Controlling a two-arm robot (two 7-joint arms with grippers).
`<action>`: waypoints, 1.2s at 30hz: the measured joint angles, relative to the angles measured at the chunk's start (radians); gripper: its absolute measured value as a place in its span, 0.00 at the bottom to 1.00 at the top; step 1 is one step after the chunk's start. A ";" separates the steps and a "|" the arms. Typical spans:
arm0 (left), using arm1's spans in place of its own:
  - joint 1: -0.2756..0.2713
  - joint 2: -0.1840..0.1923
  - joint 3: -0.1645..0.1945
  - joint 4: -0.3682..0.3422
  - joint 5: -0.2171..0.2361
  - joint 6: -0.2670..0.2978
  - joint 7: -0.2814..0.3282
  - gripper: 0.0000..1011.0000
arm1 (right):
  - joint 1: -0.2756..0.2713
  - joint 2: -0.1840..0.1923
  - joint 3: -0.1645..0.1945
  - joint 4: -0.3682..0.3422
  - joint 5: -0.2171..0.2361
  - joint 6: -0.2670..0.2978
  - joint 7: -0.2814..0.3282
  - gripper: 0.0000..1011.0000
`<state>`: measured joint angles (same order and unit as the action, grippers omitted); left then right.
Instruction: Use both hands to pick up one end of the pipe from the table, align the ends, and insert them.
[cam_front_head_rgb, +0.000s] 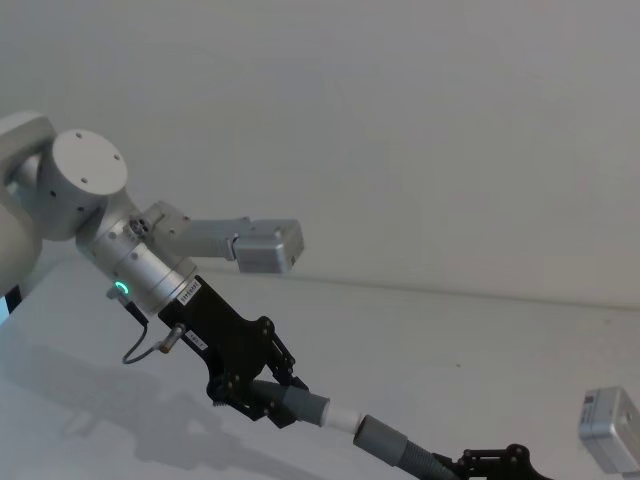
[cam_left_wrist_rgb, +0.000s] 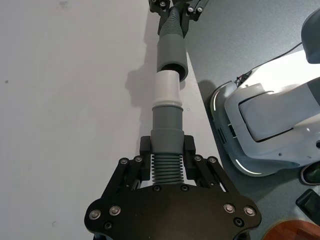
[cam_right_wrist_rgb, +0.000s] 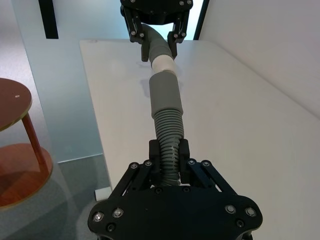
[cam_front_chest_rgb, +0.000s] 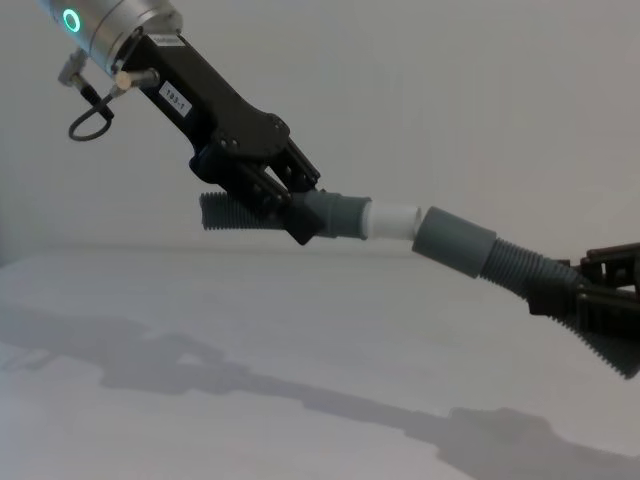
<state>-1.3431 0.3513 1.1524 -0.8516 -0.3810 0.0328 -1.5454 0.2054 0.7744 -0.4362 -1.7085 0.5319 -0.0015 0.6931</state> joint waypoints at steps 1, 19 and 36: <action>0.000 -0.001 0.000 0.001 0.000 0.000 0.000 0.34 | 0.000 0.000 0.000 0.000 0.000 0.000 0.000 0.18; -0.002 -0.019 -0.002 0.020 0.001 -0.005 -0.006 0.34 | -0.002 0.004 0.003 -0.003 0.013 0.000 0.002 0.18; -0.013 -0.044 -0.002 0.059 0.011 -0.018 -0.027 0.34 | -0.003 0.005 0.004 -0.003 0.014 -0.017 0.009 0.18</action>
<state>-1.3563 0.3069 1.1506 -0.7922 -0.3704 0.0146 -1.5725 0.2022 0.7796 -0.4320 -1.7114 0.5457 -0.0189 0.7022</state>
